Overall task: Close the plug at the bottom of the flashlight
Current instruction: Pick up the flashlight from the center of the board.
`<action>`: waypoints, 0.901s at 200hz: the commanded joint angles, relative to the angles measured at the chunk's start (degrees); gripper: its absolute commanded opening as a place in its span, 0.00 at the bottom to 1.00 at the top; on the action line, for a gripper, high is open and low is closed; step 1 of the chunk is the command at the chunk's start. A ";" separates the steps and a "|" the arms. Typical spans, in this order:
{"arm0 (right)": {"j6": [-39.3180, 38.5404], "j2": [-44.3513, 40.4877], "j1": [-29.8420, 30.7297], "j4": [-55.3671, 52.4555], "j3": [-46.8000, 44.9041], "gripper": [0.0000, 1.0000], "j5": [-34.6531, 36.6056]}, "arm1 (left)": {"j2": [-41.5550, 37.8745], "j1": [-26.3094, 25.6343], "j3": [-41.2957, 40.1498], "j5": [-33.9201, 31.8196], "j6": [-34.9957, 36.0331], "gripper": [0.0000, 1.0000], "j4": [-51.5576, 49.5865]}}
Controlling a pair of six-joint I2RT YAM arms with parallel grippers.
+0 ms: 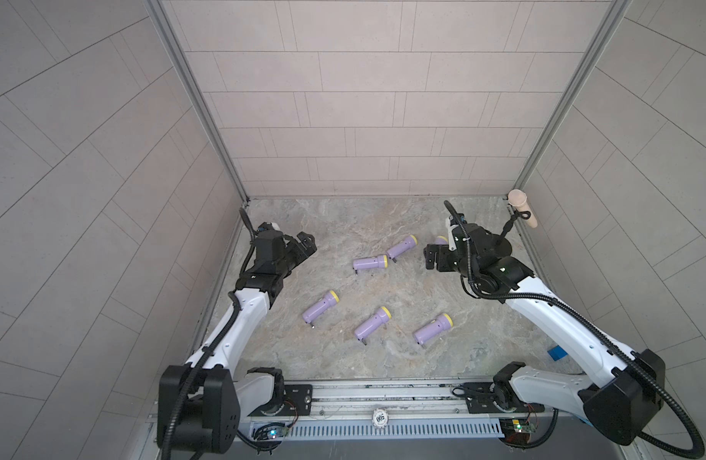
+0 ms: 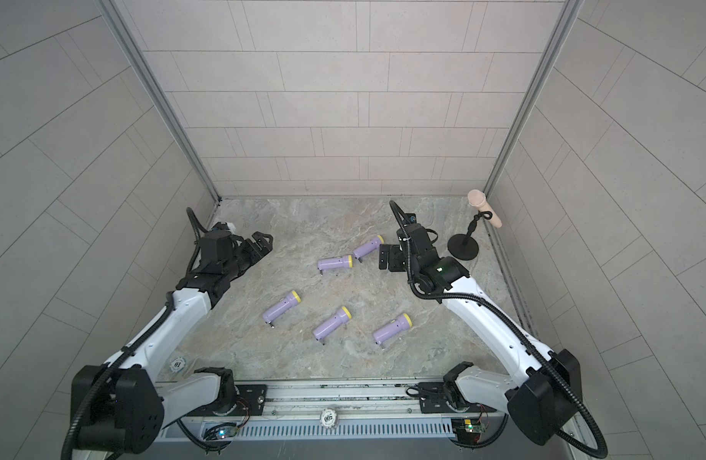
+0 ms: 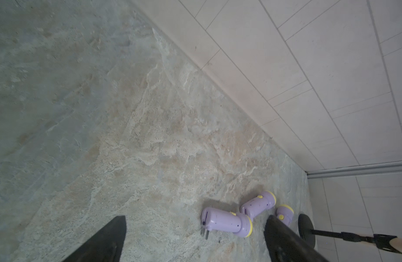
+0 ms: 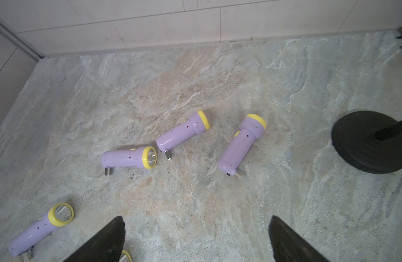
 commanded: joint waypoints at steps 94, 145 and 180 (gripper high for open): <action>-0.30 3.28 2.81 3.56 -4.86 0.99 -8.84 | -1.10 -22.36 7.43 -6.95 23.35 1.00 -25.97; -0.35 1.13 4.04 7.69 -7.49 0.99 -10.40 | -1.28 -22.74 9.01 -4.44 17.33 1.00 -36.53; -0.48 1.08 4.20 8.29 -7.73 0.99 -10.94 | -2.82 -22.71 7.24 -5.55 14.13 1.00 -41.21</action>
